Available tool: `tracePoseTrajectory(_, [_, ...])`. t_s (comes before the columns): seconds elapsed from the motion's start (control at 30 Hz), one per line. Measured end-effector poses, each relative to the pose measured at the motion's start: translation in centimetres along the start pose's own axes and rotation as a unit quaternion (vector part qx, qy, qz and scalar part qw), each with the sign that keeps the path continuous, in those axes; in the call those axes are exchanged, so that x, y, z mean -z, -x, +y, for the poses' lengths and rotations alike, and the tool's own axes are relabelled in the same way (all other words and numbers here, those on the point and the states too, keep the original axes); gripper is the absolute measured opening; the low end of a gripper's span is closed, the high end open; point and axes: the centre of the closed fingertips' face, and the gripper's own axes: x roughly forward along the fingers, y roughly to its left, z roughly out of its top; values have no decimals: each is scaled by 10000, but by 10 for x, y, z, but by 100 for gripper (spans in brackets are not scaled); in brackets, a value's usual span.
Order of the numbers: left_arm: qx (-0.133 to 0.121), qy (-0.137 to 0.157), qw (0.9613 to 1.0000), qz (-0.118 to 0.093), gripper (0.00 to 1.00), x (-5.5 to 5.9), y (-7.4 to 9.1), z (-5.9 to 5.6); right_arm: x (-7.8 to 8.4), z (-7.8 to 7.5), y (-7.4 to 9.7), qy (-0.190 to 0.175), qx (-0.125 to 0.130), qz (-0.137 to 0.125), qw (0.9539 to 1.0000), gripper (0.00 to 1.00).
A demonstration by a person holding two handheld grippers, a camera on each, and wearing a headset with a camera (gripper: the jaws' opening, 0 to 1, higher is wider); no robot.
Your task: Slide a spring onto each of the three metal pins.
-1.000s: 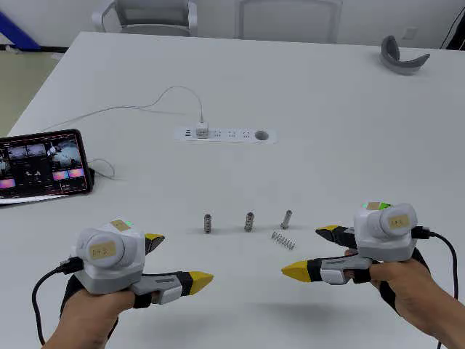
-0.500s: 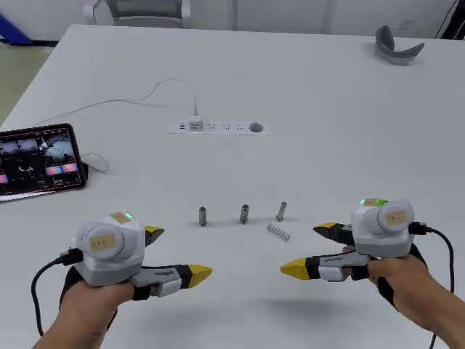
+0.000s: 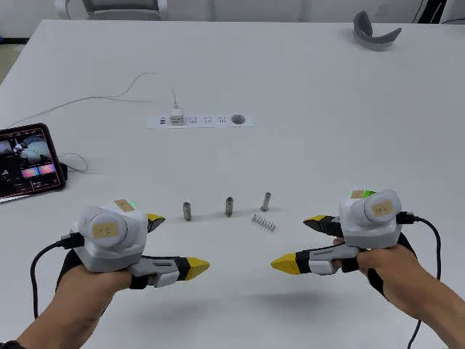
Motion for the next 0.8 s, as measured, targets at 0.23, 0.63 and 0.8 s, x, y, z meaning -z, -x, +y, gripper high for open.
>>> tracePoseTrajectory(0.23, [289,-447,9983,255,76,-5,-15,-13,5,-2,5,-63,57,-14,10000,81])
tracePoseTrajectory(0.63, [761,-1403,9842,763,75,-9,-43,-33,11,2,8,-196,38,-128,9997,81])
tracePoseTrajectory(0.8, [889,-1742,9767,883,75,-13,-56,-41,12,4,9,-205,7,-138,9997,81])
